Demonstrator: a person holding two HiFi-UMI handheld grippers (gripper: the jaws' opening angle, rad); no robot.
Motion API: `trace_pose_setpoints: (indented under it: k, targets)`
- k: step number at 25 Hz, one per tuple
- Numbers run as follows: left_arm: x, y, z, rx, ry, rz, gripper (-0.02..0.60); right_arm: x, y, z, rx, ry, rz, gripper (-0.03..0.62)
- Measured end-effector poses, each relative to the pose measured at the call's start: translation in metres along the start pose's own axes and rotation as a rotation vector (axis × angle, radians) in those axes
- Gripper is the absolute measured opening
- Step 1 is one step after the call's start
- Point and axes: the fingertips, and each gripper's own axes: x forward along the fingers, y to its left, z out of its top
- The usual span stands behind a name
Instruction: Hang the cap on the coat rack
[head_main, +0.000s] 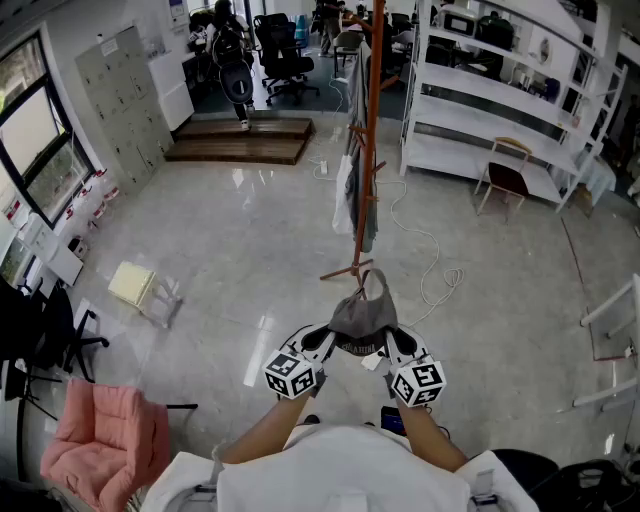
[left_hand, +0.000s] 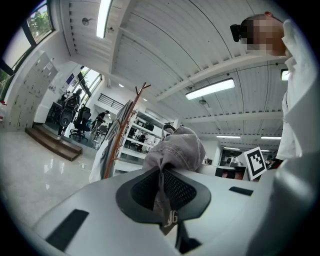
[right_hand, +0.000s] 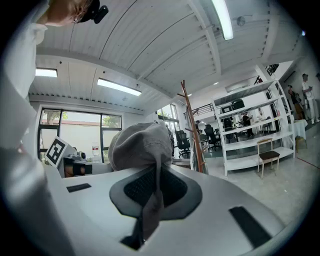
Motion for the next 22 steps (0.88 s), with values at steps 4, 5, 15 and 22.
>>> trace_pose_setpoints:
  k: [4,5,15,22]
  targets:
    - [-0.007,0.0,-0.001,-0.006,0.003,0.006,0.029,-0.002,0.006,-0.002,0.001,0.002,0.007,0.028]
    - [-0.009,0.0,-0.002,-0.009,0.005,0.007,0.029,-0.002,0.007,-0.003,0.004,0.005,0.007,0.028]
    - [-0.018,0.006,-0.012,-0.045,0.022,0.011,0.029,-0.003,0.017,-0.014,0.037,0.015,0.033,0.028]
    - [-0.019,0.012,-0.012,-0.05,0.04,-0.008,0.029,0.002,0.021,-0.02,0.045,0.044,0.025,0.028]
